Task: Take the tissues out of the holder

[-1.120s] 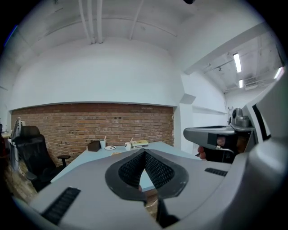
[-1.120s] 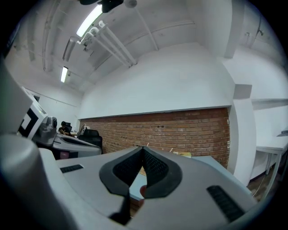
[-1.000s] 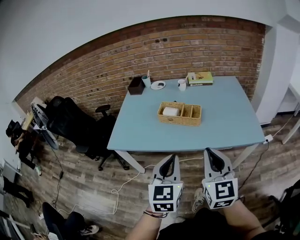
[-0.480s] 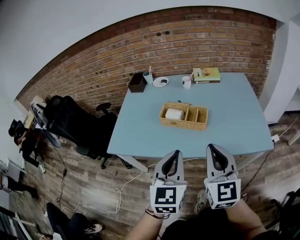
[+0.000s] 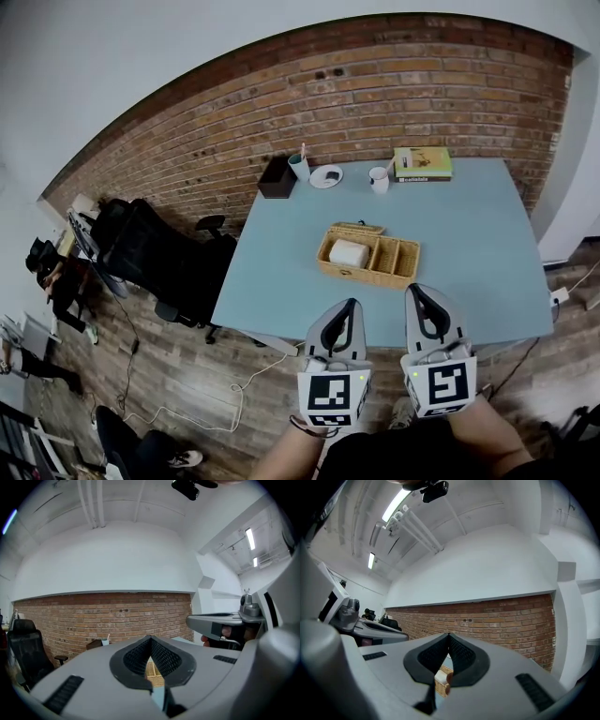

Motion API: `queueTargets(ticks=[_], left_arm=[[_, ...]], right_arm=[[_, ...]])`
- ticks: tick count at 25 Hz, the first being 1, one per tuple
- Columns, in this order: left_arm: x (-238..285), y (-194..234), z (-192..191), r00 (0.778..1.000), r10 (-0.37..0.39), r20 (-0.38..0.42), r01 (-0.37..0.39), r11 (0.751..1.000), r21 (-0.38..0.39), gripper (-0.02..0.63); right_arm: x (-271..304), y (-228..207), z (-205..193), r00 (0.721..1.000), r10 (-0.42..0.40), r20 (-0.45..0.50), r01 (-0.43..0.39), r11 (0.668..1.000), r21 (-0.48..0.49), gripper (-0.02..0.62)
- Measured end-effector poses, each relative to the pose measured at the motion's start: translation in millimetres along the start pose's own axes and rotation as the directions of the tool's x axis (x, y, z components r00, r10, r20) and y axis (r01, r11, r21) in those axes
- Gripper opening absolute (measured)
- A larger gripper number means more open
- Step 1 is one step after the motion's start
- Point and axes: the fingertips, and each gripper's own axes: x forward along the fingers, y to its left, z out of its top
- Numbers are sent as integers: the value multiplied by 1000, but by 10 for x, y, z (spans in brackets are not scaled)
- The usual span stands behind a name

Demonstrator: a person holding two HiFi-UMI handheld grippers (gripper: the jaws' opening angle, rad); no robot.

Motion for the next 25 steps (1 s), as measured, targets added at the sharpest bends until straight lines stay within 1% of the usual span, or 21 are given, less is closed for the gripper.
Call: queueTargets(ticks=[4, 10, 14, 17, 19, 23, 25], left_arm=[[215, -45, 120, 999, 23, 27, -23, 999, 26, -5], [371, -60, 295, 992, 52, 119, -54, 999, 10, -5], [464, -8, 381, 985, 47, 164, -56, 997, 48, -5], [561, 72, 350, 984, 42, 172, -55, 996, 69, -5], [661, 139, 269, 986, 31, 162, -42, 997, 70, -5], [890, 343, 117, 992, 14, 126, -19, 999, 36, -5], [976, 458, 126, 992, 10, 127, -12, 1000, 17, -5]], right_arm=[[202, -156, 10, 999, 31, 21, -32, 999, 33, -3], [444, -226, 52, 994, 91, 63, -93, 995, 28, -3], [617, -220, 18, 992, 108, 58, -110, 993, 38, -3], [752, -183, -52, 992, 115, 53, -117, 993, 27, -3], [858, -161, -104, 992, 114, 48, -115, 993, 10, -3], [1087, -98, -139, 993, 116, 38, -115, 993, -26, -3], [1200, -60, -173, 993, 119, 15, -119, 992, -41, -3]])
